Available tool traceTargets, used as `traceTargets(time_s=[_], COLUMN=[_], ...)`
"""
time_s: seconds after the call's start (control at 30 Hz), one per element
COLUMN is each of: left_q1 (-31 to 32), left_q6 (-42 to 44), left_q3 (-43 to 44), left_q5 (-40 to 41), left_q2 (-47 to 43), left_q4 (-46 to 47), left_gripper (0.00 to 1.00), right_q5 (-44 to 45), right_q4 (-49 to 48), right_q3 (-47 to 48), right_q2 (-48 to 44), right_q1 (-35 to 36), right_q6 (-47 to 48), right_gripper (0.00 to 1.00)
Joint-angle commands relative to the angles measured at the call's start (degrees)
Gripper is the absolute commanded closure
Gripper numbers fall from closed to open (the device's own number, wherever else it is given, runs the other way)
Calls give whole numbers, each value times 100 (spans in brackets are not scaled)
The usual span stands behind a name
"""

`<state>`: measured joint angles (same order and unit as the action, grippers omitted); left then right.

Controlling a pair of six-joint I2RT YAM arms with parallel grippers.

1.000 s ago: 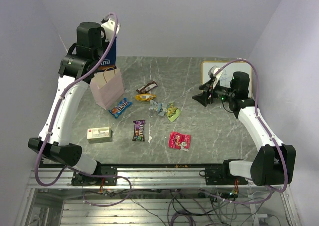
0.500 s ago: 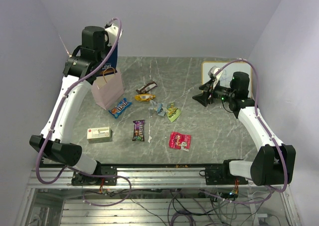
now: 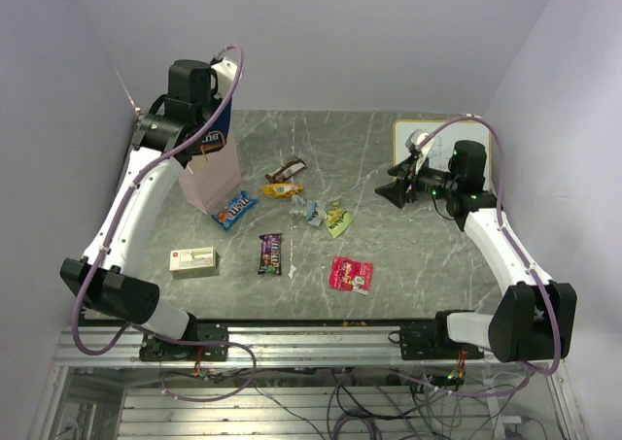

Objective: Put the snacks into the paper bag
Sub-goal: Place the snack in the paper bag.

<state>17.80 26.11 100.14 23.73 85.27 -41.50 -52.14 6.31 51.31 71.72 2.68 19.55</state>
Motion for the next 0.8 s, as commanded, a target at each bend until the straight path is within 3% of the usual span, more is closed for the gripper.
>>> traceTargets(time_s=[0.0,0.77], left_q1=[-42,-57], left_q6=[-68,137], left_q3=[-69,-816], left_q5=[-111,-228], left_q2=[-213,-362], left_q4=[327,536], left_gripper=[93,93], right_q5=[-86,-86], right_q4=[-86,-55], right_q3=[-66,-65], right_q2=[-150,-80], right_q1=[-49,-74], right_q6=[50,98], right_gripper=[35,35])
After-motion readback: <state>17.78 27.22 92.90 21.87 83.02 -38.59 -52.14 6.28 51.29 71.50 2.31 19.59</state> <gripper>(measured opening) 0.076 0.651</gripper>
